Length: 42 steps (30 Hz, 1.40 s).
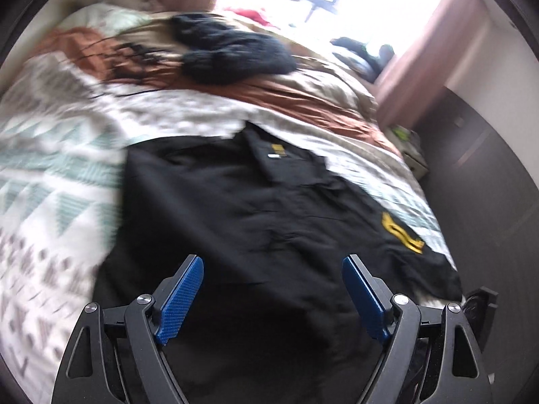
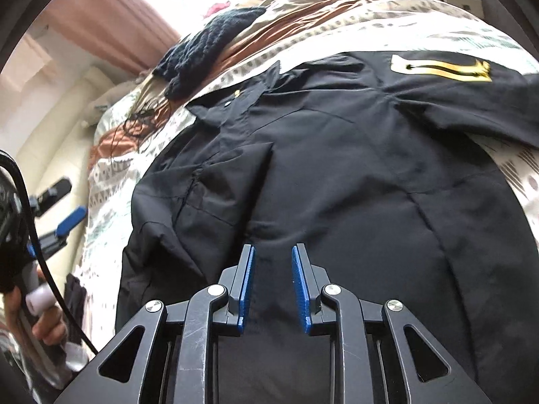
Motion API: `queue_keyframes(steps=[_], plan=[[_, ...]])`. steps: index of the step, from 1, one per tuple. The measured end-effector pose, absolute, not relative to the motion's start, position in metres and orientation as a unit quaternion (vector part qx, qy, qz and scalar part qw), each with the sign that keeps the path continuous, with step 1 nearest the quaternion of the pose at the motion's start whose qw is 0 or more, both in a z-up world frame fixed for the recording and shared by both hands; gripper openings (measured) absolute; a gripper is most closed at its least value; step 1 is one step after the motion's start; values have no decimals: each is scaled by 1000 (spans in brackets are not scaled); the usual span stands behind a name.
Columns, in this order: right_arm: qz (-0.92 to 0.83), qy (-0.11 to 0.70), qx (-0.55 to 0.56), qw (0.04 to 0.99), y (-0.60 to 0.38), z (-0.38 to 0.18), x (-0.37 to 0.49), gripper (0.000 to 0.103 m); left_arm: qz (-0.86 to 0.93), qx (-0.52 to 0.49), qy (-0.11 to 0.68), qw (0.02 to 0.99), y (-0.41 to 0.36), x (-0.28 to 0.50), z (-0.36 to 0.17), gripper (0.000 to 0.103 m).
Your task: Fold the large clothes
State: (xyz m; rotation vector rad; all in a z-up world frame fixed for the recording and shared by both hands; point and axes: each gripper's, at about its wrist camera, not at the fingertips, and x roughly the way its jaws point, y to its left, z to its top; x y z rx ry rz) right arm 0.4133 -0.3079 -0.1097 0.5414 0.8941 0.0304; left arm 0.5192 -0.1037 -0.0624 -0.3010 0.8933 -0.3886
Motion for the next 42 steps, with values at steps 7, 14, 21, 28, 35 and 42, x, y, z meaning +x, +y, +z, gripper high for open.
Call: queue_keyframes(steps=[7, 14, 21, 28, 35, 42], plan=[[48, 428, 201, 880, -254, -99, 451, 47, -110, -165, 434, 879, -27, 498, -84, 85], [69, 445, 158, 879, -209, -104, 493, 47, -57, -184, 444, 875, 31, 475, -102, 85], [45, 491, 130, 860, -185, -117, 559, 48, -29, -202, 446, 871, 67, 460, -116, 85], [12, 545, 107, 832, -161, -141, 605, 83, -10, -217, 456, 863, 92, 458, -134, 85], [-32, 572, 27, 819, -142, -157, 617, 65, -15, -216, 462, 860, 91, 462, -145, 85], [11, 520, 55, 853, -168, -115, 601, 15, -23, -219, 462, 859, 82, 463, -144, 85]])
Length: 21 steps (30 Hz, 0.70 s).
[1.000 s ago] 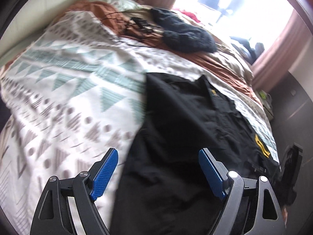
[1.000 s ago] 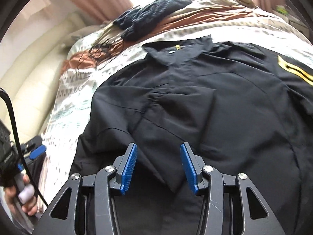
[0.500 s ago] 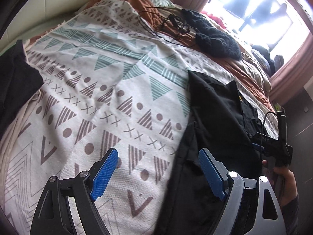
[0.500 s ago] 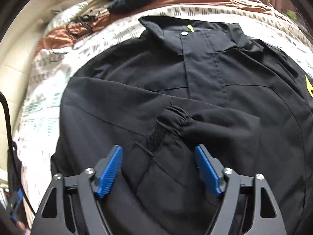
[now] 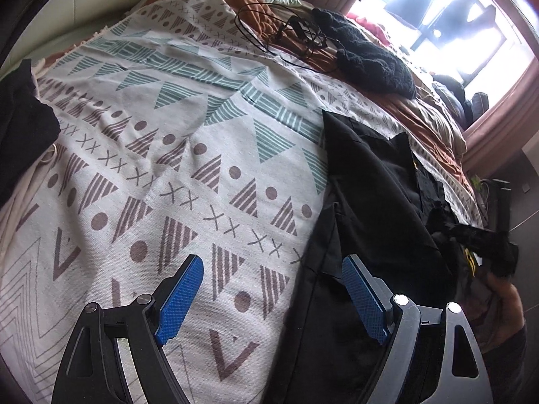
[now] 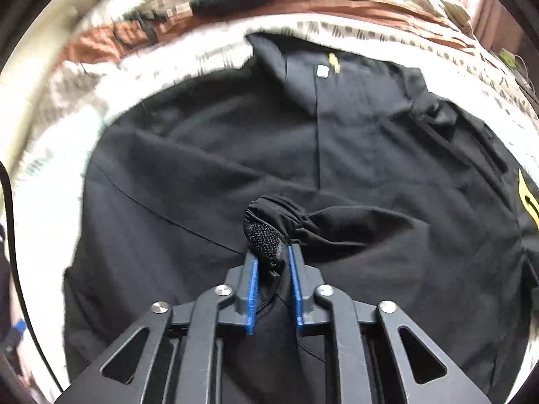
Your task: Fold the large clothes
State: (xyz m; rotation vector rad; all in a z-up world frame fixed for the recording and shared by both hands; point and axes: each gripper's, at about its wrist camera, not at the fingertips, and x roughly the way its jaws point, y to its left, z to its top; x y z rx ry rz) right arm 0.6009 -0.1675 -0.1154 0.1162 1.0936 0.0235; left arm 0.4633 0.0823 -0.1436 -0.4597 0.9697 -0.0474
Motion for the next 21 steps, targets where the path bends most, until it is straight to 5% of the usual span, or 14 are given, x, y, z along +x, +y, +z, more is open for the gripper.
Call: queue_keyframes(steps=[14, 21], plan=[[57, 368, 150, 916, -272, -7, 547, 15, -32, -204, 459, 864, 50, 465, -125, 85], [5, 395, 167, 903, -335, -28, 530, 33, -31, -188, 466, 864, 33, 471, -124, 85]])
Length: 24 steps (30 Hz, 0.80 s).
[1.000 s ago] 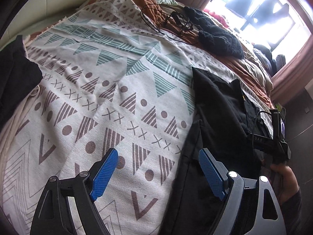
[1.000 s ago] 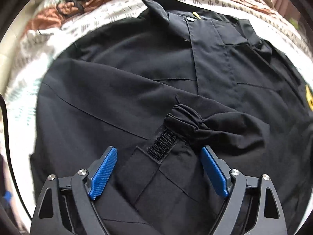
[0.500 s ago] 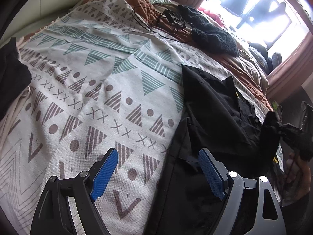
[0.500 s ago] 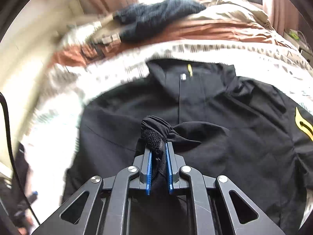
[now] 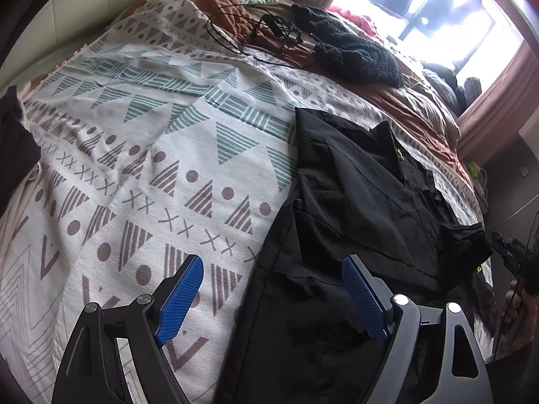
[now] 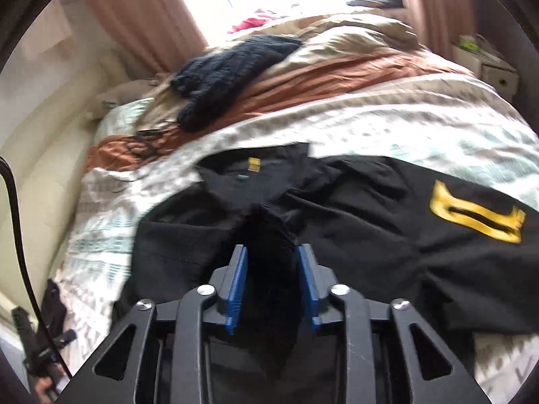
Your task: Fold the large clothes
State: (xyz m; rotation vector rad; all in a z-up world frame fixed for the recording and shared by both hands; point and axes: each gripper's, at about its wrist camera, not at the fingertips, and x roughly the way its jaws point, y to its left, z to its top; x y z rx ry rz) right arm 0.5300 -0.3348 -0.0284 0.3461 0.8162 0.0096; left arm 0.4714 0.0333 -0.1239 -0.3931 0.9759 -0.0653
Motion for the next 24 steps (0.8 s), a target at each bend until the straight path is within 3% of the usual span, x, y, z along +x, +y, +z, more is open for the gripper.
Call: queue_keyframes(steps=[3, 7, 13, 17, 20, 22, 24], plan=[[-32, 403, 179, 897, -365, -42, 517, 36, -28, -176, 473, 863, 27, 476, -127, 85], [-50, 416, 222, 880, -398, -63, 500, 58, -23, -162, 481, 862, 21, 484, -133, 85], [-61, 452, 251, 854, -417, -110, 486, 59, -13, -133, 494, 859, 12, 500, -147, 84], [-70, 483, 262, 833, -418, -143, 490, 59, -12, -118, 503, 856, 7, 514, -158, 74], [-72, 483, 261, 833, -416, -154, 495, 41, -4, -105, 514, 852, 4, 527, -168, 59], [-67, 478, 253, 839, -413, -154, 500, 20, 1, -101, 517, 850, 2, 536, -174, 55], [-59, 475, 260, 839, -415, -156, 505, 18, 5, -94, 516, 852, 1, 543, -177, 55]])
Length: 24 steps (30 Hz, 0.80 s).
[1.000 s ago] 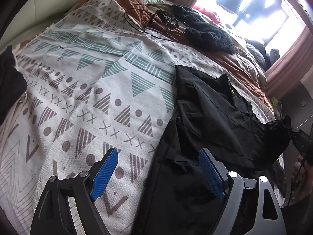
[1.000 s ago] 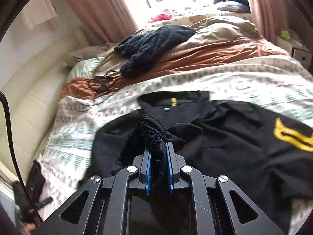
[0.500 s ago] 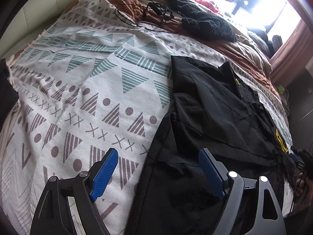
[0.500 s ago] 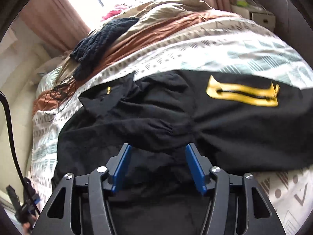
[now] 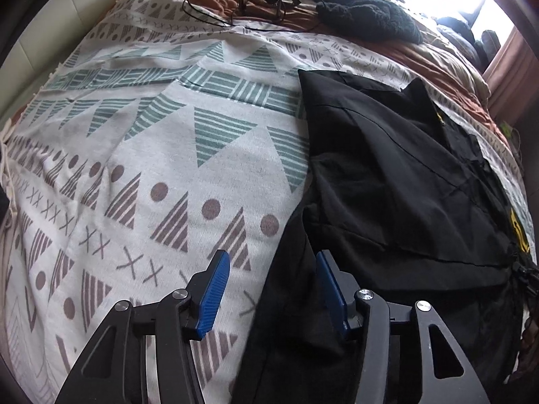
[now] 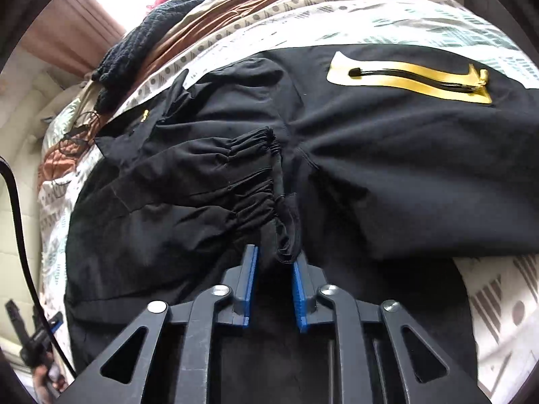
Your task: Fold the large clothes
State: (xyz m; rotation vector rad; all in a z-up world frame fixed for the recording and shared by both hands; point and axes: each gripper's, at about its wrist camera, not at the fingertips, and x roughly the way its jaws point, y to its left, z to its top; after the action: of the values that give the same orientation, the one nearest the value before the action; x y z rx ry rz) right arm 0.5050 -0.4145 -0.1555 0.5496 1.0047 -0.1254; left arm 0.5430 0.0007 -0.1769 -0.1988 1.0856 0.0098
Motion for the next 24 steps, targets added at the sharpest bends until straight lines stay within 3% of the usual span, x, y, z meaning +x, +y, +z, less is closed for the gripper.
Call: queue_keyframes(steps=[6, 21, 23, 24], plan=[[-58, 466, 257, 845, -417, -156, 520, 15, 17, -75, 516, 853, -3, 564, -187, 50], [-87, 468, 230, 848, -413, -148, 529, 14, 48, -61, 522, 849, -5, 563, -180, 53], [-89, 475, 211, 850, -409, -143, 525, 21, 42, -71, 523, 848, -3, 559, -173, 58], [-79, 473, 207, 853, -408, -138, 521, 32, 38, -76, 519, 851, -3, 557, -169, 61]])
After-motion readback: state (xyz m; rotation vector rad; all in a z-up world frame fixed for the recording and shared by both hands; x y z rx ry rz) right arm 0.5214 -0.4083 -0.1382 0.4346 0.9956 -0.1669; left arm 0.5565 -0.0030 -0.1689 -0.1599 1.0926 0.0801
